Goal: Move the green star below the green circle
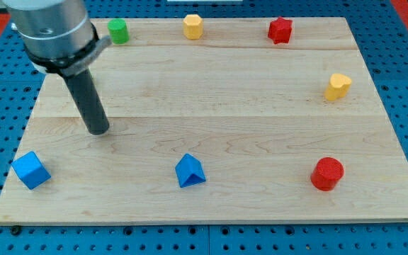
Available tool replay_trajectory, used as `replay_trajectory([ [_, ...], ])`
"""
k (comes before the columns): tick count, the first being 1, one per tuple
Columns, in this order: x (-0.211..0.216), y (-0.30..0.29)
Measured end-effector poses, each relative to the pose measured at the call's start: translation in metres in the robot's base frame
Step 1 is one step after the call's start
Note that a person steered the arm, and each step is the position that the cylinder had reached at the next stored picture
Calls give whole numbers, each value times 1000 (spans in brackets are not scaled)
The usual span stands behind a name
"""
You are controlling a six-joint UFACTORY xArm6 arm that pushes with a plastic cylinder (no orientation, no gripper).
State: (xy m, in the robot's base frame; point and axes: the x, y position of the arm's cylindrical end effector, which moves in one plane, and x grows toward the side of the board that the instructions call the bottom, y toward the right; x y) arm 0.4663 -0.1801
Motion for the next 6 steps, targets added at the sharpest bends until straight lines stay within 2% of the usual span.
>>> replay_trajectory([
  [1, -10, -86],
  [2, -53, -86],
  [3, -104, -29],
  [4, -141, -8],
  [5, -157, -8],
  [6, -161, 18],
])
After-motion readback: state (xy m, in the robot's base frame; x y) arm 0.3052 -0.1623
